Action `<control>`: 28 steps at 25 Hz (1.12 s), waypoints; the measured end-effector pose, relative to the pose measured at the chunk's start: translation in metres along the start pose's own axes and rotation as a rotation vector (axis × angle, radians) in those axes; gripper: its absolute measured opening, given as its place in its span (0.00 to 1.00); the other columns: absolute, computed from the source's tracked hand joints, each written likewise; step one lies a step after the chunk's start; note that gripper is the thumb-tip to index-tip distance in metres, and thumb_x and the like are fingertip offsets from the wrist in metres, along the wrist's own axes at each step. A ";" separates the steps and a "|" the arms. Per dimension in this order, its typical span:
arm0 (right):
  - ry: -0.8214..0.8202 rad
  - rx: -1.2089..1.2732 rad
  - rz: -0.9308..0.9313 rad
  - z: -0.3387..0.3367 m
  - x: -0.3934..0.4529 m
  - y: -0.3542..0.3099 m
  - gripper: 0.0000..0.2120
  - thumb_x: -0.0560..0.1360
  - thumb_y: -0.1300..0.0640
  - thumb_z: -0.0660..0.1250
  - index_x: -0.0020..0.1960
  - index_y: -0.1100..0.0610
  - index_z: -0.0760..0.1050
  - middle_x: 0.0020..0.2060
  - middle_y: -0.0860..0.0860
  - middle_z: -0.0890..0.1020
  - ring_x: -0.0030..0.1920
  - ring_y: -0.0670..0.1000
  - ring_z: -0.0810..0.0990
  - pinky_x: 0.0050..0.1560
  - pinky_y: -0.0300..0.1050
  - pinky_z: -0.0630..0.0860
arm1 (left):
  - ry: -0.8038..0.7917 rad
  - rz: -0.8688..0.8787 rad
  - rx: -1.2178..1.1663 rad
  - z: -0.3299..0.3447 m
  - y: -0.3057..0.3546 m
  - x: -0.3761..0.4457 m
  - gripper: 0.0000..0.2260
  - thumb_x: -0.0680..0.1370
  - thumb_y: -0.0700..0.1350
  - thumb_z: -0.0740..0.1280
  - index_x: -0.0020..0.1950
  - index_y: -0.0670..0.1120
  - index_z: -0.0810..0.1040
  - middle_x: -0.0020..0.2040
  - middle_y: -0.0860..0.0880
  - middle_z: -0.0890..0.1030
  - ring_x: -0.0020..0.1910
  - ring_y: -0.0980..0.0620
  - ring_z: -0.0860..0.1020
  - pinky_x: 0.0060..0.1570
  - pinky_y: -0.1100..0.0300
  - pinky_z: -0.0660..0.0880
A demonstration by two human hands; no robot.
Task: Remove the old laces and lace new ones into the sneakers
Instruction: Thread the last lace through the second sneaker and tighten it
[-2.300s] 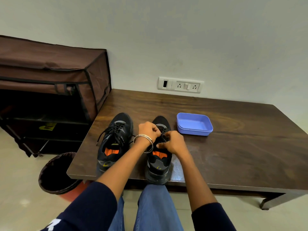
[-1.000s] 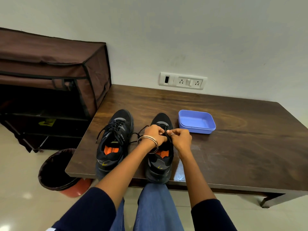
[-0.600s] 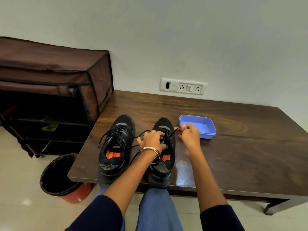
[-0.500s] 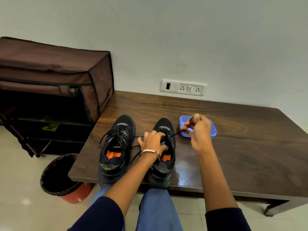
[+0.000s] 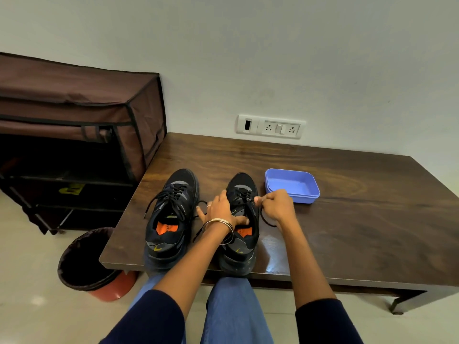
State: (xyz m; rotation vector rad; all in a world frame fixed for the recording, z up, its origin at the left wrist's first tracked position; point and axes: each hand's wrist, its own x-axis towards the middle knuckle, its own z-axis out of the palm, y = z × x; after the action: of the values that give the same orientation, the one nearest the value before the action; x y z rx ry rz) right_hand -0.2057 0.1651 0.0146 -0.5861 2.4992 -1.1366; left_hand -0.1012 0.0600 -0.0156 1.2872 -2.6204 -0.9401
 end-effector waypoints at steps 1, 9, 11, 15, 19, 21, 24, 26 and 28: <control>0.049 0.176 -0.028 -0.007 -0.003 -0.007 0.10 0.75 0.61 0.68 0.35 0.58 0.83 0.37 0.50 0.85 0.44 0.51 0.82 0.50 0.52 0.79 | 0.001 -0.004 0.009 0.000 -0.001 0.000 0.50 0.64 0.61 0.76 0.78 0.52 0.52 0.73 0.52 0.66 0.73 0.46 0.62 0.71 0.36 0.46; 0.215 0.966 -0.204 -0.074 -0.026 -0.052 0.15 0.81 0.52 0.60 0.36 0.54 0.69 0.30 0.54 0.78 0.24 0.48 0.66 0.22 0.38 0.61 | 0.005 0.008 0.003 0.003 -0.001 0.000 0.49 0.63 0.61 0.76 0.77 0.54 0.54 0.71 0.53 0.66 0.72 0.47 0.63 0.71 0.35 0.47; 0.201 0.478 -0.094 -0.048 -0.015 -0.031 0.13 0.77 0.46 0.66 0.43 0.55 0.70 0.36 0.52 0.78 0.31 0.49 0.72 0.34 0.42 0.70 | 0.008 0.015 -0.009 0.003 -0.001 0.001 0.49 0.64 0.61 0.76 0.77 0.54 0.54 0.71 0.53 0.67 0.72 0.47 0.65 0.71 0.35 0.47; -0.014 -0.123 0.105 0.006 0.010 0.007 0.19 0.73 0.47 0.70 0.54 0.58 0.67 0.48 0.51 0.74 0.49 0.55 0.74 0.46 0.49 0.71 | 0.028 0.016 -0.021 0.006 -0.003 0.003 0.46 0.64 0.60 0.76 0.76 0.54 0.55 0.69 0.54 0.71 0.70 0.49 0.67 0.72 0.38 0.47; -0.125 -0.220 0.081 0.021 0.017 0.010 0.18 0.76 0.48 0.66 0.35 0.55 0.64 0.36 0.54 0.74 0.40 0.56 0.72 0.41 0.46 0.69 | 0.061 0.027 -0.022 0.007 -0.005 0.003 0.40 0.64 0.60 0.75 0.71 0.52 0.62 0.66 0.52 0.74 0.68 0.49 0.70 0.73 0.41 0.49; -0.149 -0.238 0.043 0.017 0.014 0.009 0.20 0.77 0.53 0.66 0.31 0.55 0.62 0.30 0.52 0.70 0.38 0.56 0.69 0.40 0.46 0.67 | 0.078 0.052 0.010 0.005 -0.004 -0.001 0.36 0.66 0.60 0.75 0.67 0.51 0.63 0.63 0.50 0.76 0.66 0.48 0.71 0.72 0.41 0.51; -0.102 -0.143 -0.026 0.008 0.007 0.006 0.16 0.75 0.58 0.66 0.31 0.58 0.66 0.29 0.53 0.70 0.35 0.54 0.67 0.37 0.46 0.65 | 0.089 0.110 0.037 0.002 -0.002 -0.008 0.28 0.68 0.58 0.73 0.61 0.51 0.64 0.59 0.50 0.77 0.63 0.46 0.72 0.71 0.39 0.52; -0.003 0.093 -0.026 0.004 0.003 0.002 0.12 0.74 0.60 0.66 0.32 0.59 0.70 0.29 0.56 0.69 0.34 0.53 0.65 0.36 0.46 0.63 | 0.097 0.146 0.072 0.002 -0.001 -0.011 0.23 0.69 0.58 0.72 0.56 0.53 0.66 0.58 0.52 0.78 0.63 0.46 0.72 0.69 0.37 0.52; 0.049 0.207 0.001 0.000 0.001 0.001 0.12 0.74 0.61 0.66 0.33 0.60 0.70 0.29 0.56 0.68 0.34 0.53 0.64 0.36 0.47 0.62 | 0.069 0.153 0.116 0.002 0.000 -0.013 0.20 0.70 0.60 0.71 0.54 0.53 0.68 0.57 0.52 0.78 0.63 0.46 0.71 0.69 0.36 0.52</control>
State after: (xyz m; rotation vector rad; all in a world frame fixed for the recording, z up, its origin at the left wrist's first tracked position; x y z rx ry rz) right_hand -0.2068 0.1648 0.0133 -0.5052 2.3808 -1.4028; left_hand -0.0934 0.0705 -0.0154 1.1008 -2.7085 -0.7188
